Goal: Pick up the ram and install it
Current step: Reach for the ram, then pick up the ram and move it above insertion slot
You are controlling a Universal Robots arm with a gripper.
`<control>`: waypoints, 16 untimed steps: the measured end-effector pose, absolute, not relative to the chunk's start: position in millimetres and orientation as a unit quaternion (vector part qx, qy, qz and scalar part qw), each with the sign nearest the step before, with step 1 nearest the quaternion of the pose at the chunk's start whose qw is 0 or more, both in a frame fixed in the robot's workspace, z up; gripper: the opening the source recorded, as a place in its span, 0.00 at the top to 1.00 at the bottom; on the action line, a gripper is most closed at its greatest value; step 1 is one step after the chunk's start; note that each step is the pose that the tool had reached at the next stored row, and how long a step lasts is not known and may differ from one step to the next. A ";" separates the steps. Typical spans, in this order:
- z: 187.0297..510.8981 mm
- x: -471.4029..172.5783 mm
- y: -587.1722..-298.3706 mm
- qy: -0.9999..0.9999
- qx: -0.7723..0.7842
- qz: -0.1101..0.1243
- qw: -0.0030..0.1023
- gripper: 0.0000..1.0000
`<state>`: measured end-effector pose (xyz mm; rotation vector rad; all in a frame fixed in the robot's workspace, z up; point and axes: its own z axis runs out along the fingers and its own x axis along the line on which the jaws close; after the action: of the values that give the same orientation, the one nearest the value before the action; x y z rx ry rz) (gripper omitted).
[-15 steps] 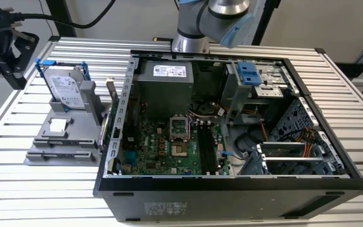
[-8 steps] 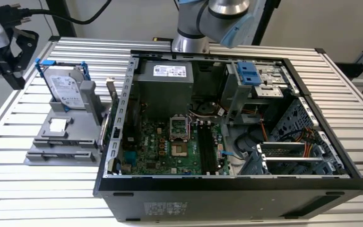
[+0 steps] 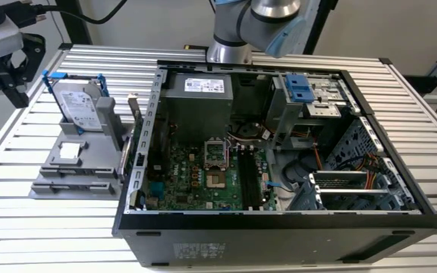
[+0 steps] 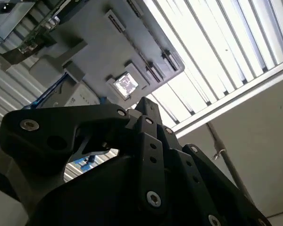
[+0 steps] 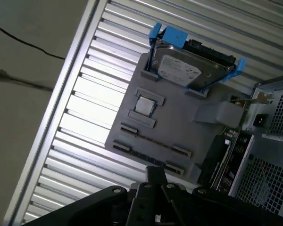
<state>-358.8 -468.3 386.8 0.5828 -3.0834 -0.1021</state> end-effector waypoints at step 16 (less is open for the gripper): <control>386.8 -358.8 -468.3 -0.945 0.326 -0.032 0.006 1.00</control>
<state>-358.8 -468.3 386.8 1.0207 -2.9574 -0.1002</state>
